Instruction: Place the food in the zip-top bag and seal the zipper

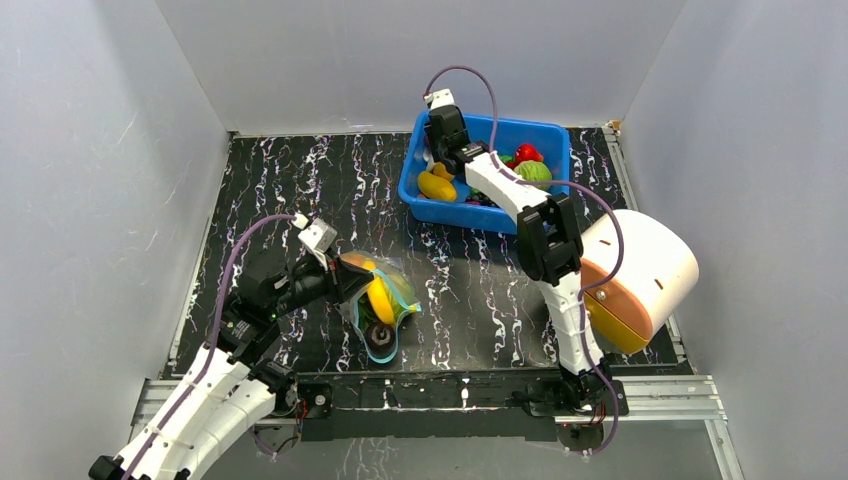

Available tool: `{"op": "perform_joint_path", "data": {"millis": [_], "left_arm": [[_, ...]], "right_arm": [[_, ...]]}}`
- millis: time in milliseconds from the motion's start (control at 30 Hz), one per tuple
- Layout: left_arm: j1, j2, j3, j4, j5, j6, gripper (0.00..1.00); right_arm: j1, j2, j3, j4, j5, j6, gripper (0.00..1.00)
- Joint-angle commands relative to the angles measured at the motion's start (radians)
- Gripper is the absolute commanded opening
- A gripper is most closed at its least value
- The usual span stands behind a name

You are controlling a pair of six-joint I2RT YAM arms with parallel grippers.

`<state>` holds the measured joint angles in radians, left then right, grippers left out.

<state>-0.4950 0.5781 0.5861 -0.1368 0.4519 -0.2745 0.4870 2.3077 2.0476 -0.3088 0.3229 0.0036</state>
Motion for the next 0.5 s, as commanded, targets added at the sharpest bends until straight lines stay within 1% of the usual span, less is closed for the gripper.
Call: {"op": "perform_joint_path", "data": {"millis": [0, 200, 233, 300, 367, 400, 467], "left_arm": [[-0.004, -0.014, 0.047, 0.006, -0.012, 0.009, 0.00], [-0.003, -0.020, 0.045, 0.007, -0.018, 0.004, 0.00], [-0.004, -0.020, 0.046, 0.005, -0.018, 0.005, 0.00], [-0.003, -0.019, 0.049, -0.001, -0.019, 0.009, 0.00], [-0.003, -0.018, 0.054, -0.010, -0.020, 0.013, 0.00], [-0.004, -0.019, 0.056, -0.014, -0.021, 0.015, 0.00], [-0.004, -0.022, 0.055, -0.019, -0.025, 0.019, 0.00]], "right_arm": [[-0.002, 0.045, 0.101, 0.062, 0.055, -0.062, 0.29], [-0.001, 0.101, 0.162, 0.054, 0.052, -0.078, 0.29], [-0.002, 0.105, 0.162, 0.062, 0.061, -0.079, 0.30], [-0.002, 0.114, 0.165, 0.078, 0.093, -0.080, 0.39], [-0.003, 0.126, 0.170, 0.088, 0.137, -0.083, 0.50], [-0.004, 0.133, 0.177, 0.087, 0.149, -0.085, 0.55], [-0.007, 0.149, 0.189, 0.081, 0.161, -0.092, 0.59]]}}
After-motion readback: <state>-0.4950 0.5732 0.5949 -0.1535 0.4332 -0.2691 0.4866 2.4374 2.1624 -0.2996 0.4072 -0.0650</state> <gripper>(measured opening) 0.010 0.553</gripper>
